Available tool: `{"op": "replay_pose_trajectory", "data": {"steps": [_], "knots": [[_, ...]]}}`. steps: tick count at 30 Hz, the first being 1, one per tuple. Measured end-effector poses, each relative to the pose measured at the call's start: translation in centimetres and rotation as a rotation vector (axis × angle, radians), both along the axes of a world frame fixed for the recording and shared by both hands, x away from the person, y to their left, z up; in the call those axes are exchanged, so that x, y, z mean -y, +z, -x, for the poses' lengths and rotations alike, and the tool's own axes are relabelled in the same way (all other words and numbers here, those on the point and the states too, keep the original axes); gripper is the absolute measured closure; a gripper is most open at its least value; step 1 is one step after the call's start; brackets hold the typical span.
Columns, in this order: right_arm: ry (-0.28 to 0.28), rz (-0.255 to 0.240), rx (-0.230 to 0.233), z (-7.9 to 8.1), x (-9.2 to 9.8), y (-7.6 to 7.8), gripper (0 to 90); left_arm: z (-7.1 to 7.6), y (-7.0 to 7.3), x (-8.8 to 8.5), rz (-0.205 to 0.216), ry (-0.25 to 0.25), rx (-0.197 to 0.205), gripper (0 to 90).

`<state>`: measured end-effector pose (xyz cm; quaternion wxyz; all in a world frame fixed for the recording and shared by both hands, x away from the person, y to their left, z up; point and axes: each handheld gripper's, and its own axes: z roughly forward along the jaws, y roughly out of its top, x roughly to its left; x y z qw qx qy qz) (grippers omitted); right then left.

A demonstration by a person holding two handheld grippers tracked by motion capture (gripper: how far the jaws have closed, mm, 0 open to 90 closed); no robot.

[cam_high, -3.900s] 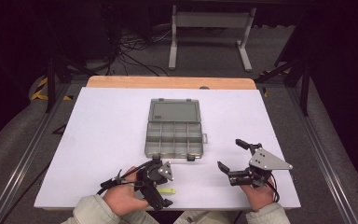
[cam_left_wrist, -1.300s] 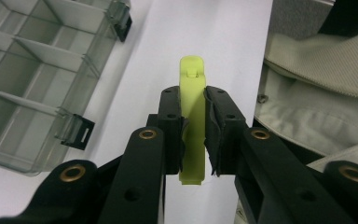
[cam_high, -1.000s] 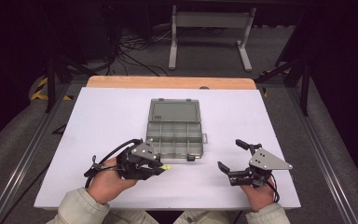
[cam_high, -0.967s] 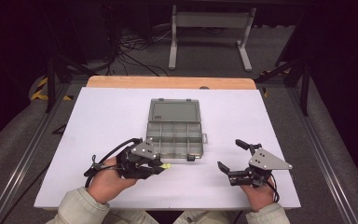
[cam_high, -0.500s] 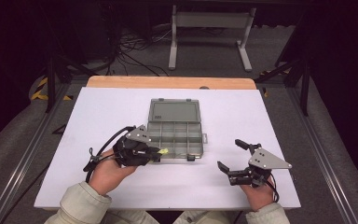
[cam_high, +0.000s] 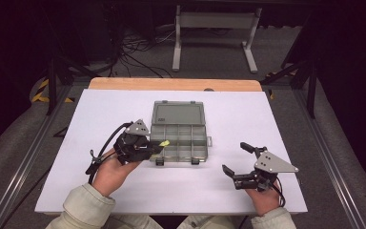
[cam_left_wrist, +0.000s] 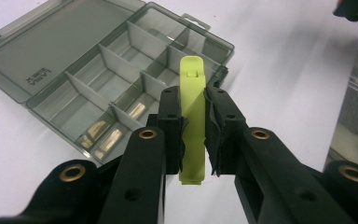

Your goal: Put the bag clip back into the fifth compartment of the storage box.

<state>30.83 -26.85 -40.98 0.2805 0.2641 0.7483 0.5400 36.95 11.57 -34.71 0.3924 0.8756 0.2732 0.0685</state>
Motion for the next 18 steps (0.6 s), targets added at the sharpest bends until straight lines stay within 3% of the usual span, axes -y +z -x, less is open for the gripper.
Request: {"op": "replay_pose_trajectory", "data": {"steps": [10, 18], "knots": [[0.001, 0.001, 0.002, 0.0, 0.0, 0.0, 5.0, -1.0, -0.3, -0.1, 0.036, 0.135, -0.024, 77.8], [0.001, -0.001, 0.001, 0.0, 0.0, 0.0, 5.0, -1.9, -1.0, -0.5, 0.037, 0.233, -0.075, 77.8]]}}
